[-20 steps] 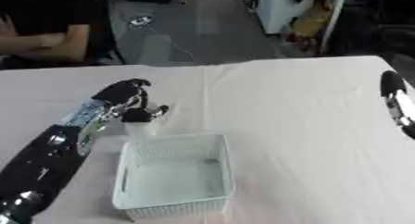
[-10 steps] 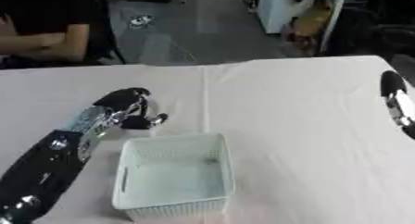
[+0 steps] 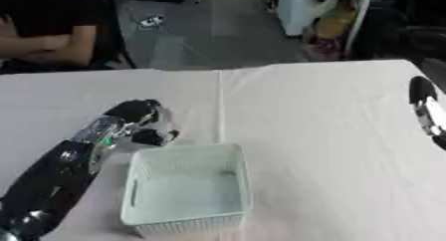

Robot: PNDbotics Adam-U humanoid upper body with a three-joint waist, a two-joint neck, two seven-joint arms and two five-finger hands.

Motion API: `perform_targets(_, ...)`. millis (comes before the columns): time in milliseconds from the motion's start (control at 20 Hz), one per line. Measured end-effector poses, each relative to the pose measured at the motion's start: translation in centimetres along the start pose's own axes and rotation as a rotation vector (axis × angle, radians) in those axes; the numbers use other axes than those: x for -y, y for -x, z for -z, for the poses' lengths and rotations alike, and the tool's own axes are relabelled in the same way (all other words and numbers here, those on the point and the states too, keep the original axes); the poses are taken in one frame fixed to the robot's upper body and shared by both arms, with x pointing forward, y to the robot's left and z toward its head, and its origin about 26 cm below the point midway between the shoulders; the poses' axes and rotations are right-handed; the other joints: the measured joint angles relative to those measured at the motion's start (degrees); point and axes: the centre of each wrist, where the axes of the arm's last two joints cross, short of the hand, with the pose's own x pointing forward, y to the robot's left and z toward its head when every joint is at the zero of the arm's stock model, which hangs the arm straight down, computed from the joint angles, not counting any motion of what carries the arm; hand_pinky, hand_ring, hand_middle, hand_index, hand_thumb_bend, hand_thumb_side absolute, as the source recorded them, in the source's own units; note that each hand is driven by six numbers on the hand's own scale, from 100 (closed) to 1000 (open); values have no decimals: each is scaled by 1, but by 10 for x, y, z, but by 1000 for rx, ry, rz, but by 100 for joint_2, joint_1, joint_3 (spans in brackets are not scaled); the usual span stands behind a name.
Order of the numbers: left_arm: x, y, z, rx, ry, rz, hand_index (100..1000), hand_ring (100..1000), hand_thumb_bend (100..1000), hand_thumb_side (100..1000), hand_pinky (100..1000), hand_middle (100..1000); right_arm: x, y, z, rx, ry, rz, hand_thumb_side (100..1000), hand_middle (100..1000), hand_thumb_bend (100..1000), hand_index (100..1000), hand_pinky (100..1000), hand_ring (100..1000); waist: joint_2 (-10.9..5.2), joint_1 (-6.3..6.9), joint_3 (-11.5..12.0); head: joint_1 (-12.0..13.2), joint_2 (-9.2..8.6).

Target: Pick up objects on the table and place them in the box.

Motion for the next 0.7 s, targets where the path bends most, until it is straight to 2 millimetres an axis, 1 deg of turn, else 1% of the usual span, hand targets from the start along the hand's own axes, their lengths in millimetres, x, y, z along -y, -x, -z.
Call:
perform_targets(50,-1,-1,1,-6,-10,0,315,295,219,204,326,410,0,0,0,0,0,0,644,906,100,940,891,918,0,0,0,0,0)
perform_targets(100,-1,-3,1,-13,-20,-4,294,246,151,161,249,376,0,0,0,0,0,0,644,906,100,940,891,918,0,0,0,0,0)
perform_targets(150,0,-3,1,-23,-30,-10,250,154,100,100,125,307,0,0,0,0,0,0,644,906,100,940,891,918,0,0,-1,0,0)
perform_targets(200,0,-4,2,-31,-43,-21,238,112,100,100,100,275,0,0,0,0,0,0,644,906,100,940,891,918,1,0,-1,0,-1)
perform_targets(250,1,-5,2,-38,-56,-35,220,100,100,100,100,234,0,0,0,0,0,0,644,906,100,940,891,918,2,0,-1,0,-1)
perform_targets(350,2,-5,2,-52,-83,-70,209,100,100,100,100,202,0,0,0,0,0,0,644,906,100,940,891,918,8,0,-1,0,-1)
perform_targets(700,1,-5,2,-73,-108,-184,202,100,100,100,100,183,0,0,0,-1,1,0,643,906,100,940,891,918,14,-6,-1,0,-1)
